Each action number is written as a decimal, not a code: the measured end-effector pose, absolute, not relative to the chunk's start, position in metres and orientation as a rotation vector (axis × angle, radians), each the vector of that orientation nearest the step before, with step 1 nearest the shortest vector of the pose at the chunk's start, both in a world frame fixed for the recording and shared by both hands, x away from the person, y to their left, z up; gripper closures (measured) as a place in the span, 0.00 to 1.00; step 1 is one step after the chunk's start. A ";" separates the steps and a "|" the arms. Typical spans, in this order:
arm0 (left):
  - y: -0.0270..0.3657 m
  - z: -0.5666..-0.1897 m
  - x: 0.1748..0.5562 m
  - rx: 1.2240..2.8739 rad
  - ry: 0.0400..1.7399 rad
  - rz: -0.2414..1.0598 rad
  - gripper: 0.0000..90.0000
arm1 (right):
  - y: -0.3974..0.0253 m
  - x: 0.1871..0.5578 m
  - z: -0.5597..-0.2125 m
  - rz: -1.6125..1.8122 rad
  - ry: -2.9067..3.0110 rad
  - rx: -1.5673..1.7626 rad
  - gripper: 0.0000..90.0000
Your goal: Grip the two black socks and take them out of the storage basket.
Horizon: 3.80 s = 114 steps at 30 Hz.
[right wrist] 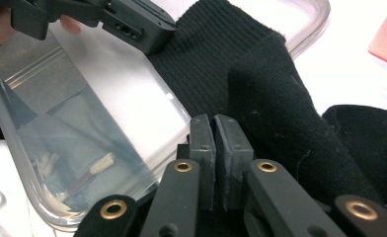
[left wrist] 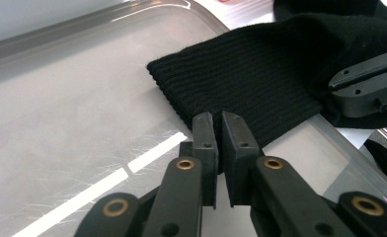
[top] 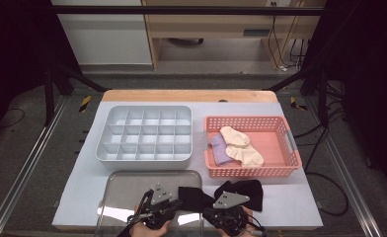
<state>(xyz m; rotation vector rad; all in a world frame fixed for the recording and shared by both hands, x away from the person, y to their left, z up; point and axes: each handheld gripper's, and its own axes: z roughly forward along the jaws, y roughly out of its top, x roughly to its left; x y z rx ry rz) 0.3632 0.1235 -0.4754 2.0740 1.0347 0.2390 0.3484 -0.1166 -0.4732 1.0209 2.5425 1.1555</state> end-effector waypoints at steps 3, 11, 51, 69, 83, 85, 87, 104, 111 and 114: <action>0.125 -0.475 0.363 2.074 1.027 0.236 0.96 | -0.119 0.350 -0.470 1.180 2.535 1.043 0.97; 0.141 -0.467 0.363 2.061 1.029 0.241 0.96 | -0.145 0.357 -0.444 1.405 2.324 1.133 0.97; 0.173 -0.463 0.368 2.046 1.092 0.261 0.96 | -0.137 0.365 -0.459 1.216 2.357 1.208 0.99; 0.204 -0.469 0.379 2.054 1.174 0.253 0.95 | -0.171 0.382 -0.463 1.090 2.223 1.398 0.98; 0.203 -0.469 0.379 2.008 1.172 0.330 0.64 | -0.220 0.378 -0.432 1.226 1.993 1.418 0.82; 0.203 -0.469 0.379 2.011 1.174 0.334 0.63 | -0.229 0.378 -0.432 1.210 1.961 1.444 0.81; 0.203 -0.470 0.380 2.011 1.178 0.340 0.61 | -0.237 0.380 -0.434 1.189 1.941 1.470 0.80; 0.202 -0.474 0.382 2.015 1.180 0.338 0.62 | -0.241 0.391 -0.458 1.218 2.083 1.519 0.83; 0.202 -0.474 0.382 2.012 1.181 0.329 0.66 | -0.238 0.388 -0.452 1.215 2.101 1.480 0.98; 0.201 -0.474 0.382 2.011 1.178 0.321 0.69 | -0.239 0.385 -0.441 1.257 2.067 1.445 0.98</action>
